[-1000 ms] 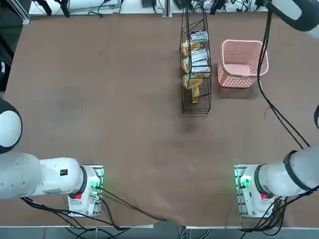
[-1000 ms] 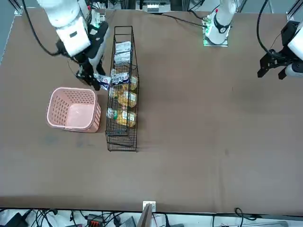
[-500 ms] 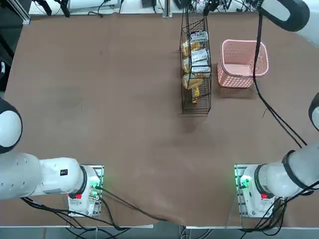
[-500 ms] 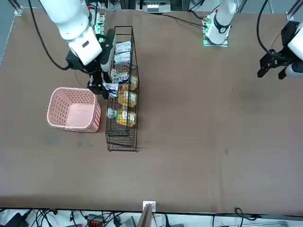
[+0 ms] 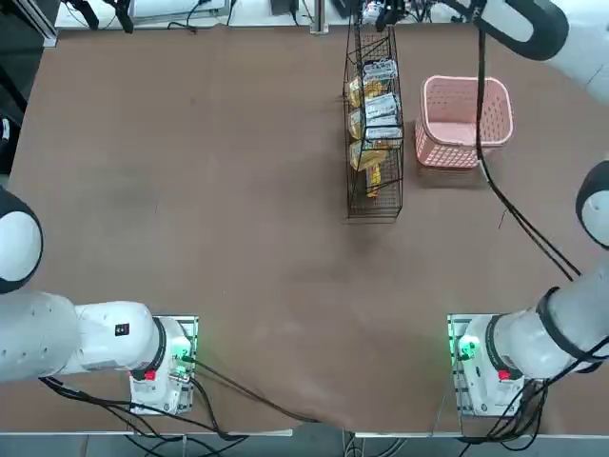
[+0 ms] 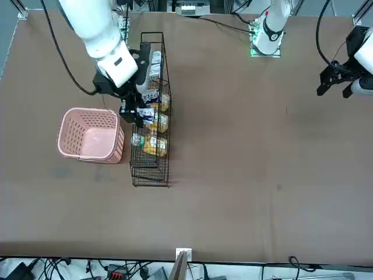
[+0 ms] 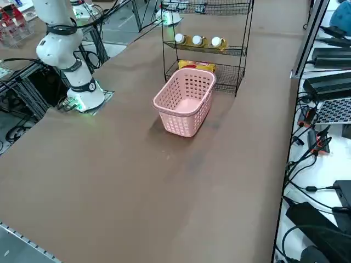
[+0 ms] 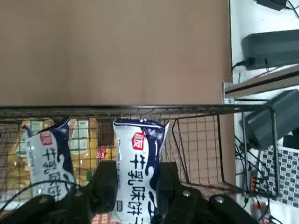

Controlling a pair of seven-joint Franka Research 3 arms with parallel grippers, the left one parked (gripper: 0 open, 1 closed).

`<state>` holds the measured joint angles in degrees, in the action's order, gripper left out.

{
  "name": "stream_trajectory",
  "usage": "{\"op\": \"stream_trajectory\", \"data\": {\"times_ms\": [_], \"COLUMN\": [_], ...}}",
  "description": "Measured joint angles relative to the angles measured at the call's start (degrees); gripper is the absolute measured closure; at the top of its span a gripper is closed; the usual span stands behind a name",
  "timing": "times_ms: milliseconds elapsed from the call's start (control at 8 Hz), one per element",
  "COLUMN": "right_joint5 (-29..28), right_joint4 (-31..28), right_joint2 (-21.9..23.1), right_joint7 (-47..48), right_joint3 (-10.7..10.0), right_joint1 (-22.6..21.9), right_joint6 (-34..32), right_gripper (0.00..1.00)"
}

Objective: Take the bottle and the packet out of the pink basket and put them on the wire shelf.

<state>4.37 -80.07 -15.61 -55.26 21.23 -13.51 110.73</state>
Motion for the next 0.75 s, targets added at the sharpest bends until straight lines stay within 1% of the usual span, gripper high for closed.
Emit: {"op": "stream_trajectory", "data": {"times_ms": [250,750], "right_joint5": [0.1,0.3], "right_joint4": [0.1,0.3], "right_joint2": [-1.5,-2.9], "right_joint7": [-1.7,-4.9], "right_joint3": [0.0,-0.2], "right_joint1": [-0.4,-0.4], "right_joint6": [0.9,0.9], "right_gripper": [0.55,0.55]}}
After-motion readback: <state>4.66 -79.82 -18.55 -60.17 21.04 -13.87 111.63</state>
